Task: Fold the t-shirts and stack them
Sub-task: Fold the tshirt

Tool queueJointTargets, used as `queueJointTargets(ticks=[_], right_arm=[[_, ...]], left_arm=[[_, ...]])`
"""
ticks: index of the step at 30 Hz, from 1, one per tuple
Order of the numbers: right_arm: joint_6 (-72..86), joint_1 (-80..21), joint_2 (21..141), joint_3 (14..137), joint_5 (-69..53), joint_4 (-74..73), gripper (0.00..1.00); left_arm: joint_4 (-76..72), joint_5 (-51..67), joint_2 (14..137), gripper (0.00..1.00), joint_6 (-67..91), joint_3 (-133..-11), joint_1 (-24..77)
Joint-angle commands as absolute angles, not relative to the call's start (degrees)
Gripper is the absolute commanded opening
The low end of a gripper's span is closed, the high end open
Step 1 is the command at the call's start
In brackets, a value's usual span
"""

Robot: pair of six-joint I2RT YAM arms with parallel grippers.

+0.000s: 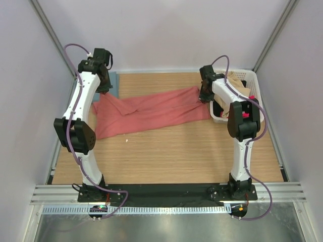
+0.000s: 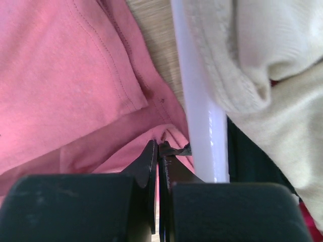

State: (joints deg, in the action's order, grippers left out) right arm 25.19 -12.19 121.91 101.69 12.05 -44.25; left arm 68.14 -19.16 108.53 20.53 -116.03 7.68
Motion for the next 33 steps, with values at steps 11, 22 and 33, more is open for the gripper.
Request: queueJointTargets(ticks=[11, 22, 33], right_arm=[[24.6, -11.3, 126.6, 107.3, 11.9, -44.6, 0.01], [25.0, -11.3, 128.0, 108.9, 12.0, -44.9, 0.05], [25.0, -11.2, 127.9, 108.6, 12.0, -45.0, 0.07]], left_arm=[[68.5, -20.8, 113.1, 0.0, 20.1, -121.2, 7.3], [68.6, -21.2, 116.5, 0.0, 20.3, -124.3, 6.8], [66.2, -15.5, 119.1, 0.0, 20.8, -126.4, 6.8]])
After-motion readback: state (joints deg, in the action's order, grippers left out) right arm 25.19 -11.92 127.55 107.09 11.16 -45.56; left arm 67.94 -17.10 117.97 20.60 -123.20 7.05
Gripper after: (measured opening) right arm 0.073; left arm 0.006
